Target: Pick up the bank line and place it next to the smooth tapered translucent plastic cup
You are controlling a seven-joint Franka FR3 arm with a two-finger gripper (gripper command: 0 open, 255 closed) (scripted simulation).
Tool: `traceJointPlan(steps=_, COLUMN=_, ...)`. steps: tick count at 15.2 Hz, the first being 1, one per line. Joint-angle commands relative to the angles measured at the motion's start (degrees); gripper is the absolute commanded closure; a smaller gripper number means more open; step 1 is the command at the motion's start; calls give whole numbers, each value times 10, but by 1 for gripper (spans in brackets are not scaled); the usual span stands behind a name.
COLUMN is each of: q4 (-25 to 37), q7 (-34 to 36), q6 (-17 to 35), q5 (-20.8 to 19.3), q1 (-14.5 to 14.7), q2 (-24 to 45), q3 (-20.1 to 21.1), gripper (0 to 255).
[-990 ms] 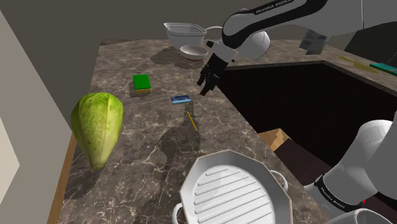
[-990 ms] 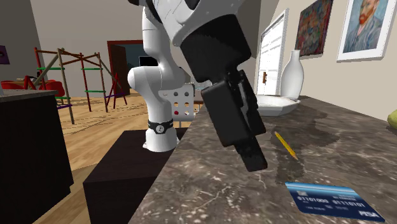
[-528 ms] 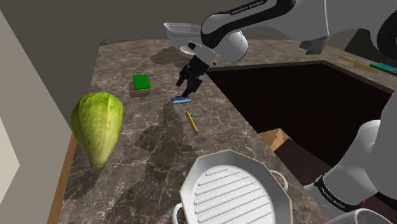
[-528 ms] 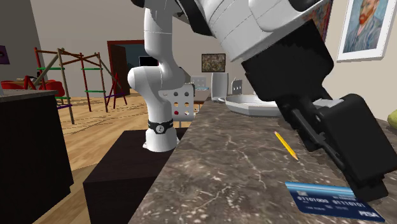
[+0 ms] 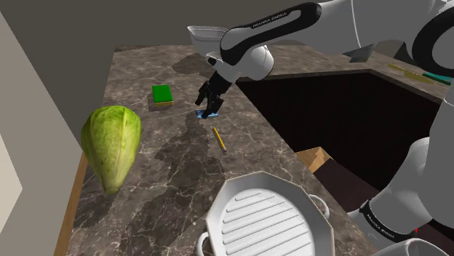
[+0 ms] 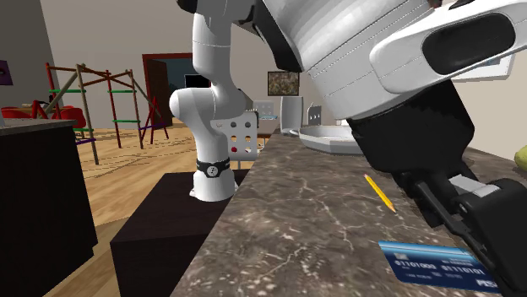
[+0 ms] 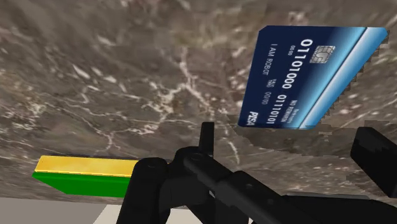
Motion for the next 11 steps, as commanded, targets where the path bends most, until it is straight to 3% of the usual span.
traceJointPlan(steps=1, q4=0, q7=-1, q6=3, q5=1, q1=1, q2=2, q3=1, gripper=0)
traceJointPlan(steps=6, q4=0, q7=-1, q6=3, q5=1, q1=1, q2=2, q3=1, gripper=0)
traceJointPlan(steps=7, q4=0, q7=-1, q6=3, q5=1, q1=1, q2=2, q3=1, gripper=255)
traceJointPlan(steps=11, q4=0, q7=-1, q6=3, q5=1, q1=1, q2=2, q3=1, gripper=255)
